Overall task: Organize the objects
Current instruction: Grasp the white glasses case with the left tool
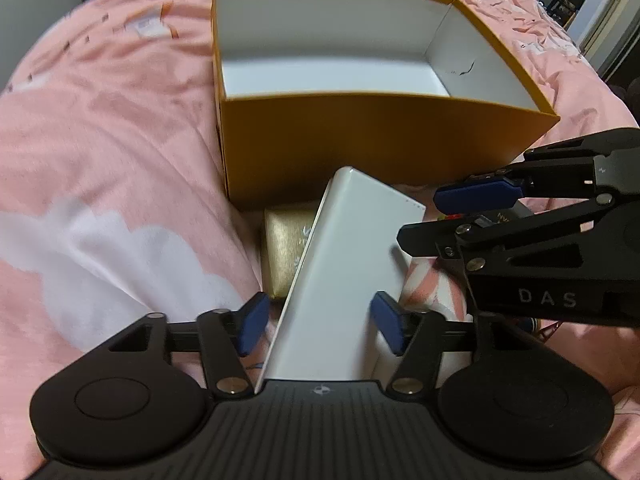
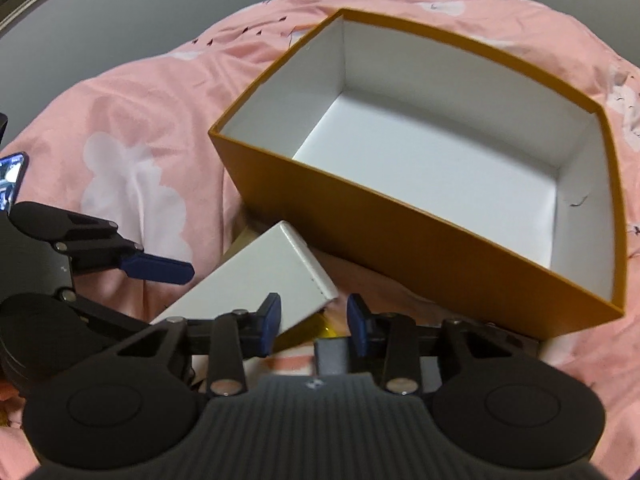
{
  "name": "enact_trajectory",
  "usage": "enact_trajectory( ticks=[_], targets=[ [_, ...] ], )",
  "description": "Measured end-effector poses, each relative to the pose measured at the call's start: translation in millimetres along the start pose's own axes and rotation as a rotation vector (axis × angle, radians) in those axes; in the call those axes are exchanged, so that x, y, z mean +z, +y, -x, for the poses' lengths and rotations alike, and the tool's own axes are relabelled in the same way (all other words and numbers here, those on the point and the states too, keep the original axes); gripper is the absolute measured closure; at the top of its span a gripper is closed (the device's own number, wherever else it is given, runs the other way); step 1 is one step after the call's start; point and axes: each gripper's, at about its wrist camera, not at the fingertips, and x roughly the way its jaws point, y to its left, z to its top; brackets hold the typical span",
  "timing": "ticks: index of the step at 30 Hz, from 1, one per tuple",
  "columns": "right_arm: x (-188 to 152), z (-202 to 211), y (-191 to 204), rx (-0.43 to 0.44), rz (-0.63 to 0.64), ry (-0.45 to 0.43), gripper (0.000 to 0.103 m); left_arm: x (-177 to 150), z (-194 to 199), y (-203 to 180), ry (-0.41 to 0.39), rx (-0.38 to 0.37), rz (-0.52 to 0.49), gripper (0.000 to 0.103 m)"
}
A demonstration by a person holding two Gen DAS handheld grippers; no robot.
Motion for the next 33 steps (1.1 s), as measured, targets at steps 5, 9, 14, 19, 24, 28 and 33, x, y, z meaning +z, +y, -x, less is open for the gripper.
enact_trajectory(
  ticks=[5, 9, 14, 19, 24, 28, 33],
  targets=[
    [-1, -10, -2, 0.005, 0.0, 0.014, 0.065, -1, -12, 0, 0.041, -0.05, 0.011, 0.023],
    [0, -15, -4, -0.006, -0.007, 0.019, 0.064, -2, -14, -2, 0.037, -0.056, 0.013, 0.025],
    [-3, -15, -1, -0.032, 0.006, 0.016, 0.064, -9, 0, -9, -0.013, -0.016, 0.008, 0.047],
    [-8, -11, -6, -0.061, 0.006, 0.014, 0.064, -15, 11, -10, -0.052, 0.002, 0.002, 0.06],
    [-15, -6, -10, -0.092, -0.015, 0.006, 0.066, -16, 13, -14, -0.077, 0.009, -0.035, 0.061],
    [-17, -4, -11, -0.087, -0.035, 0.0, 0.066, -12, 6, -14, -0.063, 0.016, -0.063, 0.061],
    [-18, -9, -5, -0.095, -0.029, 0.007, 0.071, -8, -7, -5, -0.017, -0.012, -0.046, 0.054]
  ],
)
